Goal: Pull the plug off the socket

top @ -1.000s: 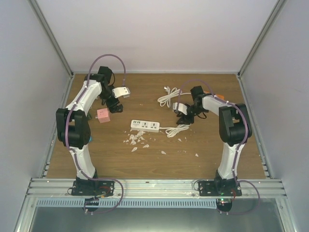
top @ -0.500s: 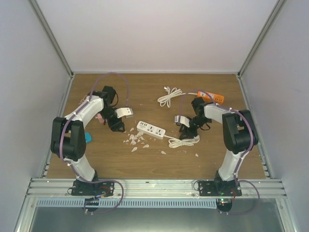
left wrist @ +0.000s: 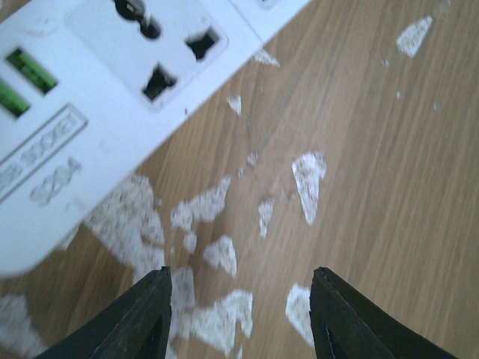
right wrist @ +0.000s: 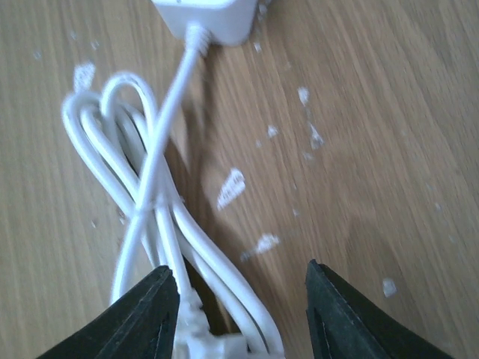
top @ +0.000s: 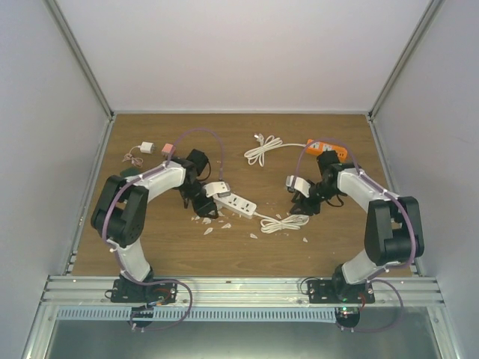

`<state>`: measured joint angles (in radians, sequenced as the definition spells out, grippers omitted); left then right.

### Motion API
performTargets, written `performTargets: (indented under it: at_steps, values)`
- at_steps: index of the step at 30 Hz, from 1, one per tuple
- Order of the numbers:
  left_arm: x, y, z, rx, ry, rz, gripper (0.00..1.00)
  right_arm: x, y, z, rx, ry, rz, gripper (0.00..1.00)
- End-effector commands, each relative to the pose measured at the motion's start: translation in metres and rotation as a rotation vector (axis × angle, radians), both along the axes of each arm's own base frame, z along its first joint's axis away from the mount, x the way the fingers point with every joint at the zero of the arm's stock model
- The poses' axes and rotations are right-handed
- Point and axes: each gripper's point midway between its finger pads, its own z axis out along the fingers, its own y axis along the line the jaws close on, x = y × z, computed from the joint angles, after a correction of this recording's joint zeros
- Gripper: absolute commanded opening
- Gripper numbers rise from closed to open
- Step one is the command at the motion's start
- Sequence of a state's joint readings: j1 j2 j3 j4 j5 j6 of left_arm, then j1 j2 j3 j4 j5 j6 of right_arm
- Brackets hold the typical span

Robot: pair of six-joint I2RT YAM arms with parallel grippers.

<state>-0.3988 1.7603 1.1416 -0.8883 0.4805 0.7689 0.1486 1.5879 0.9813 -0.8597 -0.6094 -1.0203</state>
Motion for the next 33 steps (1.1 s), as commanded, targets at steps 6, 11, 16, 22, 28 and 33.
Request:
performTargets:
  at_steps: [6,11,16,22,28,33]
  values:
    - [0.038,-0.054,-0.02,-0.07,-0.01,0.035,0.5,0.016,-0.042,-0.025,-0.151,-0.059,-0.079,0.42]
    - [0.064,-0.102,-0.025,-0.137,-0.015,-0.007,0.49,0.003,-0.051,-0.036,-0.185,-0.058,-0.04,0.4]
    - [0.071,-0.177,-0.026,-0.23,-0.023,-0.119,0.5,-0.028,-0.055,-0.04,-0.196,-0.014,0.034,0.39]
    - [0.061,-0.256,-0.004,-0.391,-0.012,-0.235,0.54,-0.055,-0.037,-0.028,-0.075,0.067,0.085,0.4]
    - [0.093,-0.243,0.047,-0.506,-0.022,-0.157,0.63,-0.066,-0.02,-0.034,-0.041,0.138,0.121,0.4]
    - [0.127,-0.192,0.078,-0.497,-0.119,-0.047,0.68,-0.068,0.006,-0.036,-0.01,0.194,0.158,0.44]
